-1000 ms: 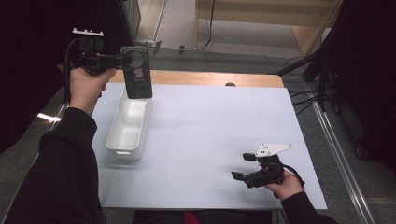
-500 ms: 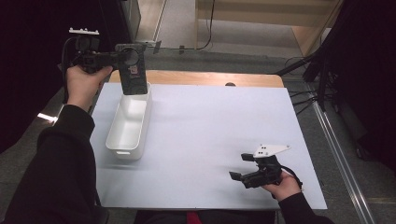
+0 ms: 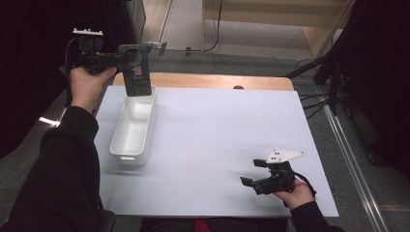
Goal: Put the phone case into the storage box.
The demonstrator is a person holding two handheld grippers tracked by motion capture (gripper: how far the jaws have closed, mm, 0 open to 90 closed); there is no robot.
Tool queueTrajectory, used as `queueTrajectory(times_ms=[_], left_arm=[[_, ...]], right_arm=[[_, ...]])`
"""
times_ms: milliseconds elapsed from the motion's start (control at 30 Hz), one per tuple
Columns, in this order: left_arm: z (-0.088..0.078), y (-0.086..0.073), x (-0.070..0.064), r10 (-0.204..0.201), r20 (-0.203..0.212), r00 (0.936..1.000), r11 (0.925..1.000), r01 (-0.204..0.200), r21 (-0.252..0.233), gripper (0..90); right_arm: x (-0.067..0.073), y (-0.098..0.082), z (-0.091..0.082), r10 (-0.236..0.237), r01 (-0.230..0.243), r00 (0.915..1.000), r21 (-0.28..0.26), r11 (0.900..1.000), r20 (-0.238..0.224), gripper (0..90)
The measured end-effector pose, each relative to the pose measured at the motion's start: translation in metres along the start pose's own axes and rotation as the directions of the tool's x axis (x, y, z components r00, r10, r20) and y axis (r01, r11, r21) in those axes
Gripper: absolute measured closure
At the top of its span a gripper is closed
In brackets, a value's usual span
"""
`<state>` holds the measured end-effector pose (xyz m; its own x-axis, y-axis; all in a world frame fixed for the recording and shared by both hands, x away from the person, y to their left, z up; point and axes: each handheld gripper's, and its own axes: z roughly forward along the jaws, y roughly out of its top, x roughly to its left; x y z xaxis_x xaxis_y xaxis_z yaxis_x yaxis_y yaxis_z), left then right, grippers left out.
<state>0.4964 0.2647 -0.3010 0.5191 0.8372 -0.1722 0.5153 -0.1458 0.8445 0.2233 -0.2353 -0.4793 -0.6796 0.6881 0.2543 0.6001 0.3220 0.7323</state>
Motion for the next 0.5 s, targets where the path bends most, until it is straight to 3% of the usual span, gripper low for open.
queueTrajectory(times_ms=[267,500], left_arm=[[0.007,-0.004,0.004,-0.016,-0.004,0.9999,0.9998,0.016,-0.01,72.2],[0.014,-0.011,0.005,0.018,-0.008,0.9998,0.9997,-0.018,0.019,72.2]], right_arm=[[0.0,0.0,-0.001,-0.001,0.001,1.0,0.002,1.0,0.002,12.6],[-0.001,0.0,-0.001,0.007,-0.007,1.0,0.001,1.0,-0.003,12.6]])
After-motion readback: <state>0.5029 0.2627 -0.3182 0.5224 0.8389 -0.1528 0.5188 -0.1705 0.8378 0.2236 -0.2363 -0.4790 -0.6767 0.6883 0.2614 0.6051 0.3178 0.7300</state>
